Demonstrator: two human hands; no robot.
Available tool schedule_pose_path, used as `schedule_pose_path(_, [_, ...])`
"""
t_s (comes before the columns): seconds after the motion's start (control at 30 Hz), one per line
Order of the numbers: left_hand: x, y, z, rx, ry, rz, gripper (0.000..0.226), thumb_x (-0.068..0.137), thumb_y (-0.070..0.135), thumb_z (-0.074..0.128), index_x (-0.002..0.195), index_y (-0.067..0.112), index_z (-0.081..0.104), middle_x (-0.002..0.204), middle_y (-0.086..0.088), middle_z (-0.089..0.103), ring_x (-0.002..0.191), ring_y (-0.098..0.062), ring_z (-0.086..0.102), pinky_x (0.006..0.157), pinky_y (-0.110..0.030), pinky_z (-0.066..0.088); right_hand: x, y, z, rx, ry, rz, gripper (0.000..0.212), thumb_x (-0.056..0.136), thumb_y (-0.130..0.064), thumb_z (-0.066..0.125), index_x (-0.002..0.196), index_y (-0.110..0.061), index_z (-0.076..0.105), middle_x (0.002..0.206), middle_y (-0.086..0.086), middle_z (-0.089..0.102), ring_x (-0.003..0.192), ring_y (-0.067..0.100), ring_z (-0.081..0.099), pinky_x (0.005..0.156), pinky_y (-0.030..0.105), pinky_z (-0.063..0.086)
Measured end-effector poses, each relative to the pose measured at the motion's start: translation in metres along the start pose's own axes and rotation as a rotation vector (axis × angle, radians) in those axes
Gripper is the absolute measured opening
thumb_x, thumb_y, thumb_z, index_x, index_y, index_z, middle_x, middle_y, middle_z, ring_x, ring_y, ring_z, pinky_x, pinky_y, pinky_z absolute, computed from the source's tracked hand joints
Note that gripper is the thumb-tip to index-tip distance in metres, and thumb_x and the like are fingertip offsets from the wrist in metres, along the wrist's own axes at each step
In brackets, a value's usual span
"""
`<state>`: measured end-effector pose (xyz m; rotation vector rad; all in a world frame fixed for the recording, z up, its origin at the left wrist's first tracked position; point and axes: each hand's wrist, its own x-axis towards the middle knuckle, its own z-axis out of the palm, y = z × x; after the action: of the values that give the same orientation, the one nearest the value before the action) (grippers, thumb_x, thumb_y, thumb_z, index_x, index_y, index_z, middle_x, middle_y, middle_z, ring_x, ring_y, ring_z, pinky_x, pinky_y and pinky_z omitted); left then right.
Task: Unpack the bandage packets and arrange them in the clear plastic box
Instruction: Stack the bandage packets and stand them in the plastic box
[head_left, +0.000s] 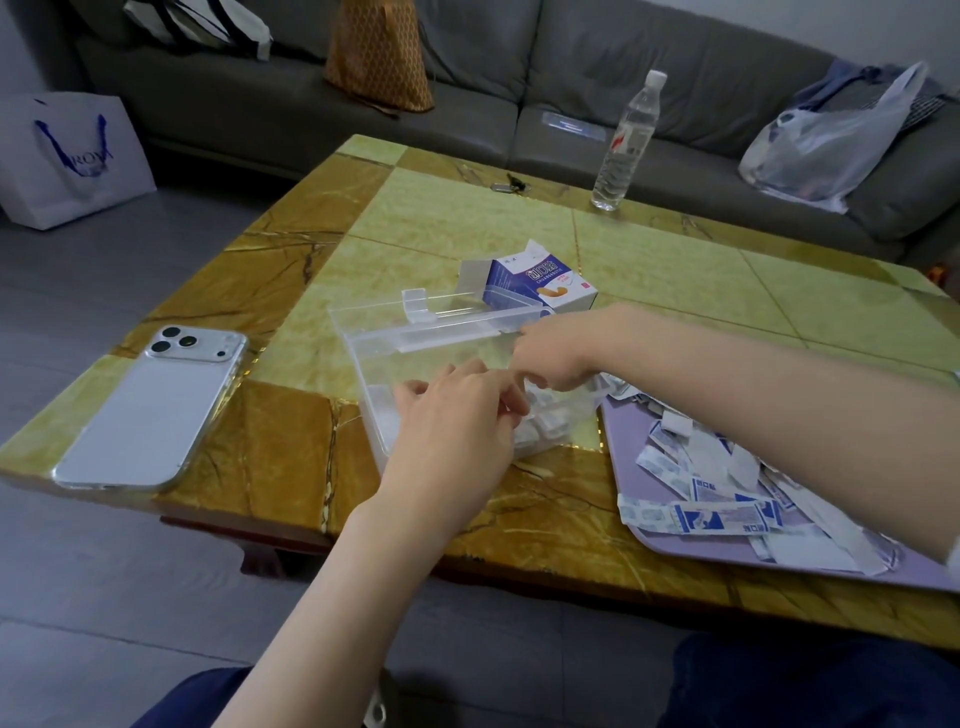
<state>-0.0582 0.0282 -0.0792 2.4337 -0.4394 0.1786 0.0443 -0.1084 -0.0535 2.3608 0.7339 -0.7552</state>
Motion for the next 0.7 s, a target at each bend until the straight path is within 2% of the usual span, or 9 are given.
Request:
schedule_pose_path(0.1, [0.0, 0.0, 0.0, -0.001, 0.001, -0.001, 0.018, 0.091, 0.018, 0.05, 0.095, 0.031, 0.063, 0.096, 0.013, 0.054, 0.095, -0.01, 0.047, 0.085, -0.031, 0.02, 0.001, 0.002, 0.003, -0.07, 0.08, -0.007, 0.041, 0.092, -0.001, 0.038, 0.116, -0.028, 0.057, 0.121, 0.004, 0.049, 0.113, 0.023, 0.042, 0.092, 0.04, 0.042])
schedule_pose_path(0.27, [0.0, 0.0, 0.001, 0.013, 0.007, -0.004, 0.018, 0.092, 0.018, 0.05, 0.096, 0.032, 0.062, 0.096, 0.014, 0.053, 0.096, -0.009, 0.047, 0.086, -0.03, 0.02, 0.004, 0.004, 0.007, -0.124, 0.123, -0.003, 0.043, 0.095, -0.005, 0.036, 0.122, -0.033, 0.056, 0.126, 0.004, 0.048, 0.116, 0.024, 0.041, 0.096, 0.041, 0.04])
schedule_pose_path(0.33, [0.001, 0.001, 0.001, 0.015, 0.007, -0.011, 0.018, 0.092, 0.018, 0.05, 0.096, 0.032, 0.061, 0.095, 0.014, 0.053, 0.097, -0.009, 0.047, 0.088, -0.031, 0.021, 0.001, 0.003, 0.007, -0.079, 0.143, -0.006, 0.048, 0.094, -0.001, 0.034, 0.124, -0.032, 0.056, 0.127, 0.004, 0.049, 0.116, 0.023, 0.043, 0.093, 0.037, 0.04])
schedule_pose_path(0.43, [0.001, 0.004, 0.001, 0.034, 0.002, -0.024, 0.017, 0.092, 0.019, 0.05, 0.096, 0.031, 0.061, 0.096, 0.013, 0.052, 0.098, -0.01, 0.047, 0.09, -0.033, 0.022, -0.009, 0.006, 0.008, 0.078, 0.248, 0.042, 0.052, 0.089, 0.004, 0.036, 0.125, -0.029, 0.055, 0.122, 0.002, 0.055, 0.11, 0.021, 0.051, 0.081, 0.032, 0.041])
schedule_pose_path(0.5, [0.001, 0.006, 0.0, 0.062, -0.007, -0.023, 0.015, 0.092, 0.021, 0.049, 0.096, 0.031, 0.059, 0.097, 0.012, 0.052, 0.1, -0.012, 0.048, 0.092, -0.034, 0.024, -0.02, 0.007, 0.011, 0.159, 0.357, 0.072, 0.045, 0.091, -0.001, 0.039, 0.125, -0.026, 0.056, 0.119, -0.001, 0.059, 0.108, 0.018, 0.054, 0.08, 0.03, 0.043])
schedule_pose_path(0.6, [0.001, 0.011, 0.001, 0.128, -0.011, -0.007, 0.015, 0.092, 0.02, 0.046, 0.1, 0.029, 0.056, 0.101, 0.01, 0.052, 0.102, -0.015, 0.047, 0.096, -0.038, 0.026, -0.039, 0.004, 0.027, 0.383, 0.609, 0.148, 0.029, 0.1, -0.024, 0.037, 0.121, -0.026, 0.057, 0.119, -0.005, 0.062, 0.105, 0.017, 0.058, 0.085, 0.035, 0.047])
schedule_pose_path(0.7, [0.0, 0.017, 0.009, 0.223, 0.054, 0.059, 0.018, 0.089, 0.014, 0.048, 0.101, 0.026, 0.056, 0.103, 0.007, 0.053, 0.104, -0.019, 0.045, 0.094, -0.038, 0.028, -0.058, -0.006, 0.054, 0.565, 1.063, 0.21, 0.026, 0.1, -0.025, 0.038, 0.114, -0.021, 0.06, 0.11, -0.006, 0.065, 0.094, 0.017, 0.062, 0.072, 0.033, 0.049])
